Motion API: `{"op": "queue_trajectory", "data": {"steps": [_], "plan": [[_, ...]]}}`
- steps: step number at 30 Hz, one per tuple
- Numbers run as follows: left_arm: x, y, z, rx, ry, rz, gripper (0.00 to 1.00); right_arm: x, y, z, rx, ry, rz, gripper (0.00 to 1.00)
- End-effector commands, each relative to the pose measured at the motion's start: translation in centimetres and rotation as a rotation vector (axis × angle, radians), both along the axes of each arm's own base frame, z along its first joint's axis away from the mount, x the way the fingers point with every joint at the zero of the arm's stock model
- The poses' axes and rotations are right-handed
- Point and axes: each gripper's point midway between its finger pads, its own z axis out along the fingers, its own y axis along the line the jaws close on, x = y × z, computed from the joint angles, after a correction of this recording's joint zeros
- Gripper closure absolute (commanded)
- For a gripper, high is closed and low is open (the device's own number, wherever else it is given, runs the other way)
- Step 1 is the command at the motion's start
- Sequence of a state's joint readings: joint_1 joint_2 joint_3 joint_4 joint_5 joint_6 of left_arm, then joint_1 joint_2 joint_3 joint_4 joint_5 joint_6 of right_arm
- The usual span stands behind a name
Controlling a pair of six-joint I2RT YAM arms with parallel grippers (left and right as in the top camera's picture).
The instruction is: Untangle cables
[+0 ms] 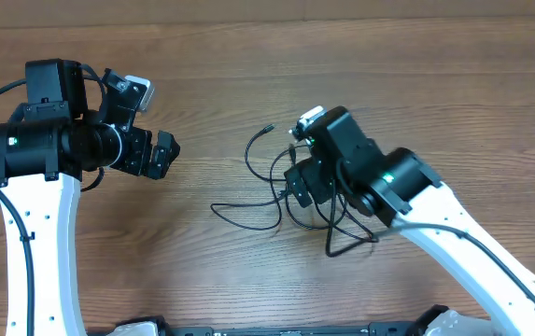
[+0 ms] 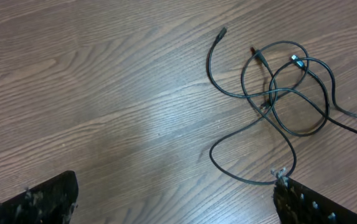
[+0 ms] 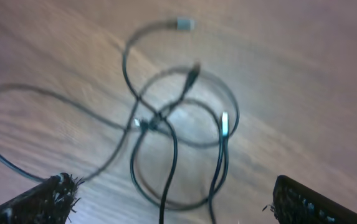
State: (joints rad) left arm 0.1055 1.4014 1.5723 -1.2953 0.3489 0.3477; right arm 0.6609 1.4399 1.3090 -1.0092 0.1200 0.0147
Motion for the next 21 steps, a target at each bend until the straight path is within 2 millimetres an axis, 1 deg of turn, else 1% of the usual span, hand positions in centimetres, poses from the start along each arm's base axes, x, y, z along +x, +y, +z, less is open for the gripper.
{"op": "queue_trajectory", "data": {"steps": [1,4,8,12,15,21], "plan": [[0.0,-0.1,0.4,-0.007,-0.012,-0.011,0.0,0.1,0.0,-1.4,-0.026,0.055,-0.017,0.0],[0.0,-0.1,0.4,-0.007,-0.012,-0.011,0.0,-0.6,0.1,-3.3,-0.046,0.14,-0.011,0.0],[0.0,-0.1,0.4,-0.007,-0.012,-0.011,0.01,-1.9,0.0,-4.9,-0.07,0.235,0.002,0.0],[0.0,-0.1,0.4,-0.007,-0.012,-0.011,0.0,-2.6,-0.7,-5.3,-0.085,0.279,-0.044,0.0],[0.0,-0.1,0.4,-0.007,-0.012,-0.011,0.0,-2.7,-1.0,-5.3,-0.084,0.291,-0.072,0.0],[0.0,-0.1,0.4,-0.007,-0.012,-0.011,0.01,-2.9,-0.6,-5.6,-0.061,0.308,-0.066,0.0]]}}
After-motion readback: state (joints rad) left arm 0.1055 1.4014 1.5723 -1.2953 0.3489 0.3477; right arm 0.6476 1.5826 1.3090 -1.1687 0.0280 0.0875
